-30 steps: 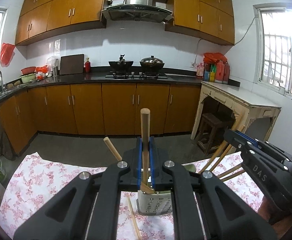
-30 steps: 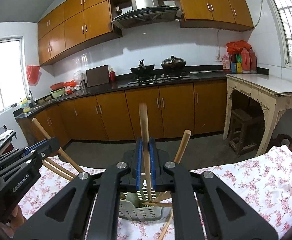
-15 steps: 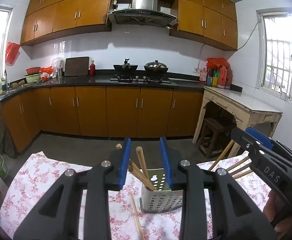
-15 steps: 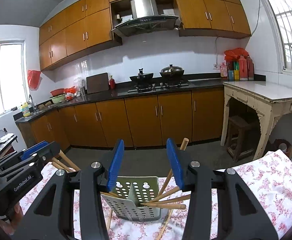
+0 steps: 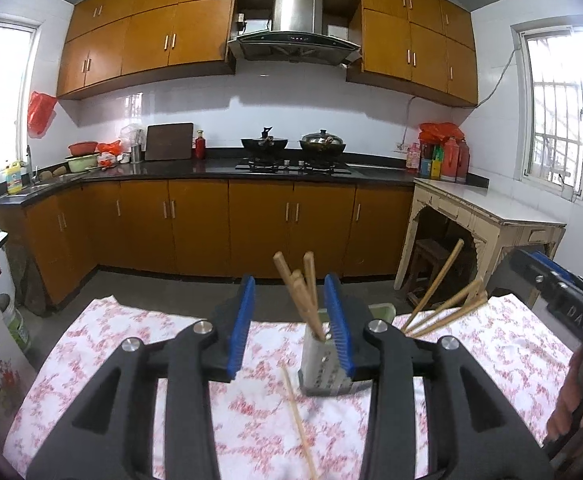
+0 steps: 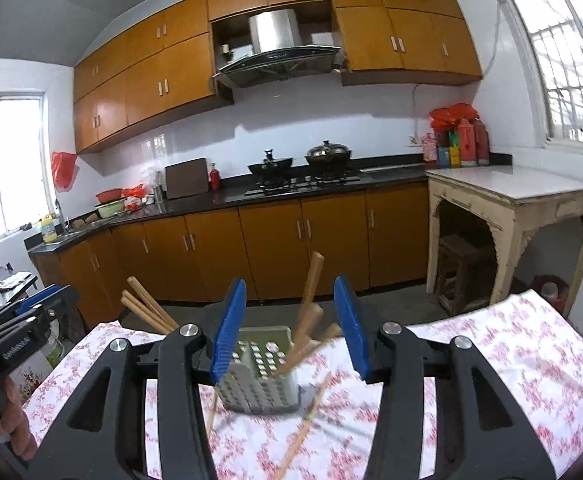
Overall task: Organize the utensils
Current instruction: 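Move both open tools back down to the loose chopsticks on the cloth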
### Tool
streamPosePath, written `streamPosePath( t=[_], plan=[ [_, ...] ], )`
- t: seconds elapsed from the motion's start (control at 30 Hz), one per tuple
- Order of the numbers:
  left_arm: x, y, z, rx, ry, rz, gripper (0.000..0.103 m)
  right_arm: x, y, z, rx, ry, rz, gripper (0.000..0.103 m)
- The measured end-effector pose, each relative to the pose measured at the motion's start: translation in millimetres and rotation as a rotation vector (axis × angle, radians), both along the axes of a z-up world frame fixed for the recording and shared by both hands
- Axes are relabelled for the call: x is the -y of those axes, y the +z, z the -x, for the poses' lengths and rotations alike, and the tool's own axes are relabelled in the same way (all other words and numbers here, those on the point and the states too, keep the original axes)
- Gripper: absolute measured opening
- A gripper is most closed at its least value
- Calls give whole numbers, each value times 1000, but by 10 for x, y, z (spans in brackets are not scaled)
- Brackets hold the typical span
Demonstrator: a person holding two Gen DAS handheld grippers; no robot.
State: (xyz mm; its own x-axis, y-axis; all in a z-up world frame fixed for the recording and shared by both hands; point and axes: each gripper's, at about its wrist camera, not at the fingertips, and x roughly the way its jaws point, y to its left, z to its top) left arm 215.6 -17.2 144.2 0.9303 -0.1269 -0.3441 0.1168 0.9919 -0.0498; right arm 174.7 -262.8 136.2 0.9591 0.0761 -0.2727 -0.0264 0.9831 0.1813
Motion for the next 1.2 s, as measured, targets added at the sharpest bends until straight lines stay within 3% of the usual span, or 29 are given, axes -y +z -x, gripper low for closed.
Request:
streamPosePath(
  t=[0.23,0.5,0.8,1.0,1.2],
  plan=[
    [-142,-363,286,-42,29,-35,42,326,-435,315,-78,-75,-18,49],
    [-278,-1036,258,-178,82,-59,49,510,-1261,243,-289,-134,-52,49],
    [-318,-1523,102,-261,105,-112,58,-109,-1806,-60,-463,-4,-64,49],
    [-443,-1658,16,-297,125,-101,59,-431,-2083,-266,-562,35,-59,49],
    [-548,-1731,-33,-320,141,-91,59,-659,-2176,-359,-595,45,13,48]
  ],
)
